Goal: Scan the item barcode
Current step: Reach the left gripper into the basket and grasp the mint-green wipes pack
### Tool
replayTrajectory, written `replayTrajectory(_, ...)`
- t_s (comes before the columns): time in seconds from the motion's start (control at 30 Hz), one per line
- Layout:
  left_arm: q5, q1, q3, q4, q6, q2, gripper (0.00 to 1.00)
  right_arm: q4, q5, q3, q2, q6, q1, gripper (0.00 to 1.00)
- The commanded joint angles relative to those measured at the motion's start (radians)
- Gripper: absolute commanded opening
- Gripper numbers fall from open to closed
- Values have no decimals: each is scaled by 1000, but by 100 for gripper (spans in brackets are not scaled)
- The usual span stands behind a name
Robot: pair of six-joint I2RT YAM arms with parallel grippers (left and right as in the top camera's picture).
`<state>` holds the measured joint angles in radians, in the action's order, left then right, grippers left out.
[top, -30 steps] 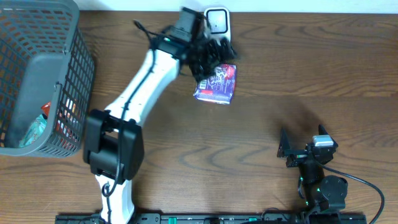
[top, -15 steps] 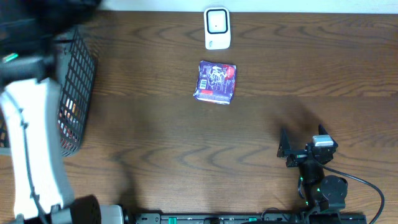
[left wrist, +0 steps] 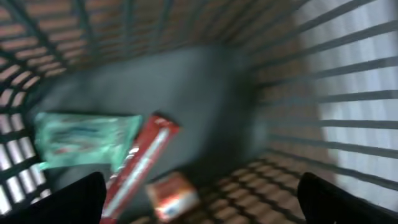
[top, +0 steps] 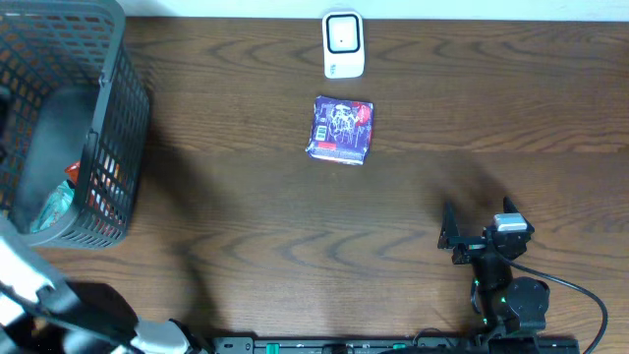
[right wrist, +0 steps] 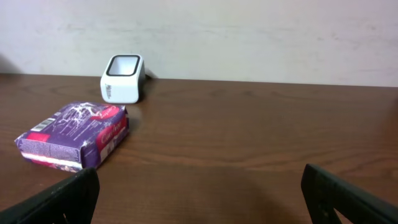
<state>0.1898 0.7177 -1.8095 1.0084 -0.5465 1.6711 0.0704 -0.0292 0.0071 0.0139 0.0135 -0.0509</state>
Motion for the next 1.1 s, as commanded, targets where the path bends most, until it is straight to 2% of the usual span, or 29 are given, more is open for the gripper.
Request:
replayTrajectory(0.0, -114, -31, 21, 42, 118, 114, 98, 5, -3, -1, -3, -11, 4, 99)
replayTrajectory(0.07, -185, -51, 21, 62, 151, 165, 98, 5, -3, -1, -3, -11, 4, 99)
replayTrajectory(0.23, -579, -100, 21, 161, 203, 282, 98, 5, -3, -1, -2, -11, 4, 99)
replayTrajectory(0.3, -628, -109, 21, 193, 203, 327, 98, 5, -3, -1, -3, -11, 4, 99)
replayTrajectory(0.67, -554, -111, 21, 236, 202, 520, 98, 5, -3, -1, -3, -10, 4, 99)
replayTrajectory(0.77, -496, -111, 21, 217, 202, 540, 83, 5, -3, -1, -3, -10, 4, 99)
replayTrajectory(0.87, -442, -111, 21, 204, 201, 557, 76, 5, -3, -1, -3, -11, 4, 99)
replayTrajectory(1.03, -388, -111, 21, 198, 201, 578, 77, 5, -3, -1, -3, -11, 4, 99)
replayTrajectory(1.07, -386, -111, 21, 194, 202, 579, 85, 5, -3, -1, -3, -11, 4, 99)
